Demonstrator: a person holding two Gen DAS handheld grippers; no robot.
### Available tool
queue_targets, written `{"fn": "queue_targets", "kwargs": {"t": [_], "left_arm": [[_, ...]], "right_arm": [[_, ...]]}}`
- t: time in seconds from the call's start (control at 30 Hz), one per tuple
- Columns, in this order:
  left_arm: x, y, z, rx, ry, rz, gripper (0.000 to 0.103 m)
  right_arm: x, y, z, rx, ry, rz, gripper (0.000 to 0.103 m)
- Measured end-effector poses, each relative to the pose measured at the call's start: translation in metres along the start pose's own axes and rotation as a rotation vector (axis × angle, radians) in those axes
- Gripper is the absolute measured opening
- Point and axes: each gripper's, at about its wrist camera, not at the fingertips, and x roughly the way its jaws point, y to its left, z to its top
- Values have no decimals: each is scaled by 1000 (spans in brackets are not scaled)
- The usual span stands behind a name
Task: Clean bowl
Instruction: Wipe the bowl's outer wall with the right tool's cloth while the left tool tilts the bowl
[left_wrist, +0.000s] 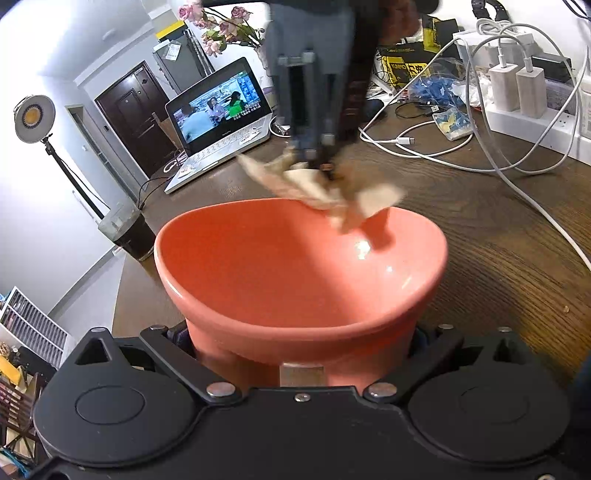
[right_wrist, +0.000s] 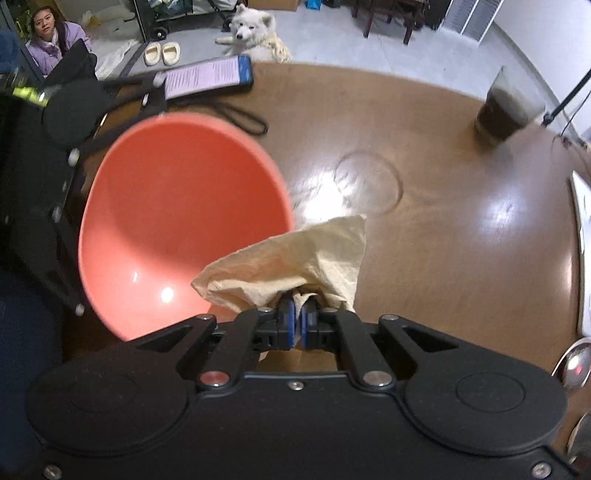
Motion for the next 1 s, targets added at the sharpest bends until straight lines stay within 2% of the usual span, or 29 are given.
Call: {"fn": "queue_targets", "kwargs": {"t": [0.2, 0.5, 0.87, 1.0], "left_arm": [[1, 2, 0, -14, 4, 9, 99], [0, 5, 1, -26, 2, 22, 99], [-3, 3, 0, -10, -1, 15, 99], [-3, 3, 0, -5, -3, 13, 99]], "right_arm": [[3, 30, -20, -8, 46, 83, 5], [-9, 73, -21, -72, 22, 172, 5], [-51, 92, 22, -117, -196, 248, 5], [-61, 82, 45, -108, -289, 189, 5]]}}
